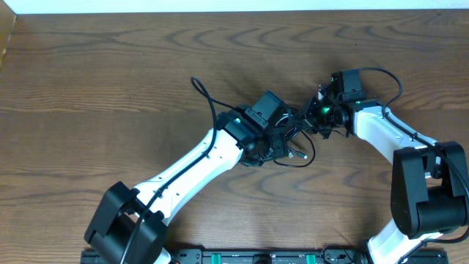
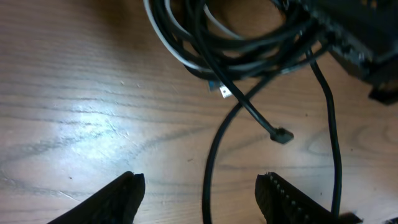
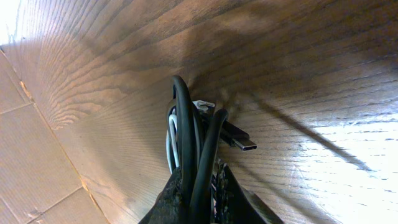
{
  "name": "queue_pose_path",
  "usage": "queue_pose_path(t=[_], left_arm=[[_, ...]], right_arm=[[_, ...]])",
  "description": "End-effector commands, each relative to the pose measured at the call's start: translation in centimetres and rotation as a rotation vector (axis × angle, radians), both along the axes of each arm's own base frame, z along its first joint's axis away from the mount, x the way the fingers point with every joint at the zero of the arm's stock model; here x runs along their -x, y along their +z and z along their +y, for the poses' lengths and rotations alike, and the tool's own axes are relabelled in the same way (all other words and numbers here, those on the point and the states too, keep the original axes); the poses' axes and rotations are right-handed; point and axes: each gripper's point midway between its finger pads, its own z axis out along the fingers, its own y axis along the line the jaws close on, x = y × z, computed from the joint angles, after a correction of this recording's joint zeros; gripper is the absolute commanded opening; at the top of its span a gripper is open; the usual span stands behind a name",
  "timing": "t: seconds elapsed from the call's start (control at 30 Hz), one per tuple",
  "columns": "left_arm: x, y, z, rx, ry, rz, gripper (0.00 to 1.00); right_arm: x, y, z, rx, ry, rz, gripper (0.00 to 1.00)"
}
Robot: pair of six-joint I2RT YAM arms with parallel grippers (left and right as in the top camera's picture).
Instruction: Untangle cables
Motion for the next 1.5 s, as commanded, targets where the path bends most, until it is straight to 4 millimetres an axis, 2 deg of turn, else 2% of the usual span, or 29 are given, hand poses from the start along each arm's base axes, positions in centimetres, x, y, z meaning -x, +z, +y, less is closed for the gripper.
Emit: queue_pose_path(t=[0.0,0.3,0.7,1.17,1.47], left_arm=[[1.0,0.4,-1.2,0.011,-0.019,0.007,0.62],[1.8,0.1,-1.8,-0.039,0.049,-0.021,0.6],[2.1,0.0,-1.9,-0.069,0.04,-0.049,0.57],[2.5,-0.8,0.4,-0.179,0.057,-0.046,0.57],[3.3,-2.0,1.9,-0.239,0.058,-0.022,0.57]], right_arm=[[0.1,-0.4,-0.2,0.02,0.005,-0.003,0.01],[0.1,-0.4,-0.2,0.019,0.005,-0.002,0.01],[0.1,-0.4,-0.2,0.019,0.005,-0.002,0.01],[0.1,-0.4,-0.3,0.02,0.005,-0.002,0.01],[0.1,-0.4,-0.2,0.019,0.005,-0.003,0.01]])
